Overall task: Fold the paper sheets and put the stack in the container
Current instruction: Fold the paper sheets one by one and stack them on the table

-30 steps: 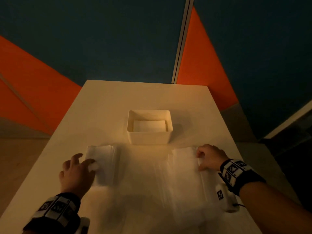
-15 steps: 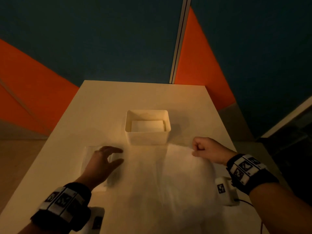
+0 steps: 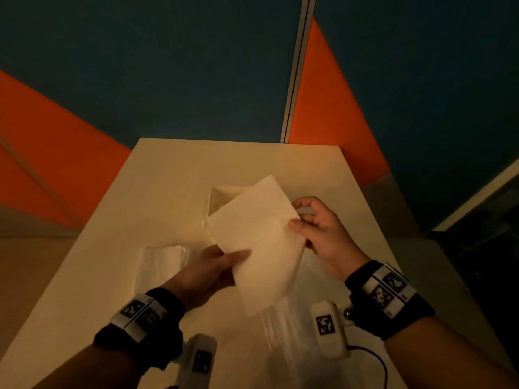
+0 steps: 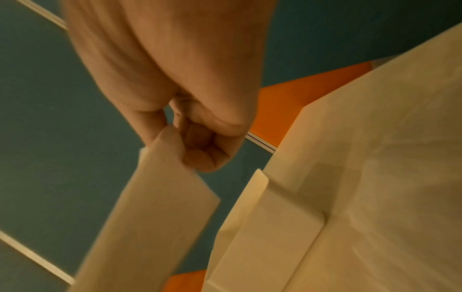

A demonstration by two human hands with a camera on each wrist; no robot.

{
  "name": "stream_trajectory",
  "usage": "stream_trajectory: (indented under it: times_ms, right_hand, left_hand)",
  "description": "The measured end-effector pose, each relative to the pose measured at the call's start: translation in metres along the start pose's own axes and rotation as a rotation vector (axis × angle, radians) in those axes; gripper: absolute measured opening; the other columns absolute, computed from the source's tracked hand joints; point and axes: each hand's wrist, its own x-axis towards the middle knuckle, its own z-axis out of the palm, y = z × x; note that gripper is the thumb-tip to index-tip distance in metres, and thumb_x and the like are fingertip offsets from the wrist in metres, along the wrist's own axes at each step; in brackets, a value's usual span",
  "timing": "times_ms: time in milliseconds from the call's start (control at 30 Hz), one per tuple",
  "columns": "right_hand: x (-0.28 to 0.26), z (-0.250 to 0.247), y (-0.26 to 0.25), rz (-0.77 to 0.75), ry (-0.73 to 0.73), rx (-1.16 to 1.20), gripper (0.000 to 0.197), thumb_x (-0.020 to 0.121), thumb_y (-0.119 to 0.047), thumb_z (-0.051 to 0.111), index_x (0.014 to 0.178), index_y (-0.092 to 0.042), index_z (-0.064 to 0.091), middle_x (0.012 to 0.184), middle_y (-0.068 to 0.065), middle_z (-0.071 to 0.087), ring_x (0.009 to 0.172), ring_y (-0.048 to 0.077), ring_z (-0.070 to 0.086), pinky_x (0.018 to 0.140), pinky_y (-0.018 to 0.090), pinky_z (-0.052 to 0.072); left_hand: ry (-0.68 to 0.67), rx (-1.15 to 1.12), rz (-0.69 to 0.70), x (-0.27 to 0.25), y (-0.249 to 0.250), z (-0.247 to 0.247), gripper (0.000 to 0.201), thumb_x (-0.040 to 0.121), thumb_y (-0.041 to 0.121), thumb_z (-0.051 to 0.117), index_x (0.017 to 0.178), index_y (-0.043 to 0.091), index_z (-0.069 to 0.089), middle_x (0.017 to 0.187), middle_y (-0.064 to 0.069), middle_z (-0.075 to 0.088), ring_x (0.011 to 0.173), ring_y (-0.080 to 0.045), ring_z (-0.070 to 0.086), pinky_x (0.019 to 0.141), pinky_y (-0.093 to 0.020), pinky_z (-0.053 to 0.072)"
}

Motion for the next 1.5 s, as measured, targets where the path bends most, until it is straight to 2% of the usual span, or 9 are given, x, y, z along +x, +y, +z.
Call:
stream_trajectory:
  times_ms: [167,300,433,567,733,867,1000,1267,1500]
  right_hand:
    - [-0.003,-0.009,0.012,0.137,-0.117,-0.059,0.036,0.084,0.004,0.062,0.115,-0.015,0.059,0.079,0.009,0.069,0.070,0.018,0.061,0.054,0.024,0.046]
    - [-0.003,-0.008,0.020,0.179,-0.071,0.033,0.027,0.085,0.007,0.059,0.102,-0.012,0.067,0.089,0.011,0.073,0.076,0.020,0.068,0.064,0.028,0.055]
    - [0.001,-0.009,0.026,0.188,0.020,0.134,0.024,0.086,0.008,0.055,0.096,-0.008,0.071,0.090,0.011,0.073,0.078,0.021,0.067,0.067,0.030,0.055]
    - [0.001,-0.014,0.026,0.289,0.009,0.279,0.035,0.090,-0.008,0.040,0.110,0.003,0.065,0.096,0.019,0.067,0.076,0.028,0.062,0.067,0.034,0.049]
    - [-0.002,-0.017,0.018,0.359,-0.061,0.221,0.056,0.096,-0.037,0.031,0.076,-0.004,0.072,0.075,0.009,0.068,0.063,0.020,0.059,0.059,0.028,0.044]
    - [-0.003,-0.009,0.020,0.212,-0.133,-0.054,0.016,0.084,0.005,0.061,0.080,-0.006,0.070,0.071,0.007,0.064,0.068,0.017,0.060,0.058,0.022,0.052]
    - [-0.003,0.003,0.022,0.159,-0.251,-0.170,0.023,0.080,0.009,0.065,0.078,-0.013,0.071,0.074,0.011,0.063,0.064,0.011,0.061,0.061,0.021,0.052]
    - [0.003,-0.009,0.038,0.207,-0.115,-0.427,0.008,0.087,-0.004,0.063,0.084,-0.010,0.066,0.087,0.012,0.067,0.067,0.017,0.065,0.059,0.027,0.049]
    - [0.004,-0.059,0.064,0.317,0.059,-0.664,0.010,0.085,0.000,0.060,0.084,-0.008,0.066,0.077,0.005,0.065,0.063,0.017,0.061,0.051,0.020,0.045]
  left_hand:
    - [0.092,0.038,0.231,0.000,0.018,-0.006,0.080,0.038,0.053,0.090,0.103,0.010,0.071,0.106,-0.013,0.071,0.098,-0.029,0.067,0.082,-0.044,0.057]
    - [0.051,0.082,0.253,-0.002,0.028,-0.009,0.077,0.042,0.056,0.087,0.104,0.012,0.071,0.104,-0.010,0.071,0.091,-0.022,0.068,0.076,-0.038,0.059]
    - [-0.073,0.111,0.169,-0.006,0.030,-0.008,0.044,0.071,0.022,0.079,0.111,0.008,0.067,0.107,-0.010,0.071,0.097,-0.023,0.068,0.075,-0.029,0.057]
    - [-0.071,0.171,0.139,-0.011,0.033,-0.010,0.027,0.086,-0.003,0.055,0.088,0.014,0.076,0.093,-0.006,0.074,0.086,-0.018,0.069,0.071,-0.023,0.056]
    - [-0.173,0.187,0.107,-0.019,0.042,-0.015,0.050,0.065,0.040,0.074,0.107,0.013,0.072,0.117,-0.001,0.067,0.105,-0.022,0.064,0.086,-0.031,0.055]
    - [-0.193,0.257,0.038,-0.021,0.043,-0.015,0.046,0.076,0.049,0.066,0.109,0.017,0.071,0.121,-0.002,0.065,0.108,-0.023,0.063,0.091,-0.037,0.053]
    - [-0.212,0.387,0.035,-0.018,0.036,-0.008,0.030,0.082,0.002,0.065,0.102,0.022,0.074,0.114,0.004,0.069,0.105,-0.018,0.065,0.086,-0.027,0.054]
    - [0.336,0.238,0.158,-0.029,0.012,-0.046,0.038,0.085,-0.007,0.058,0.110,0.021,0.065,0.115,-0.001,0.060,0.090,-0.026,0.065,0.071,-0.032,0.058]
    - [0.714,0.297,0.167,-0.049,-0.026,-0.104,0.044,0.086,-0.007,0.058,0.118,0.023,0.059,0.113,-0.017,0.056,0.093,-0.043,0.060,0.088,-0.052,0.051]
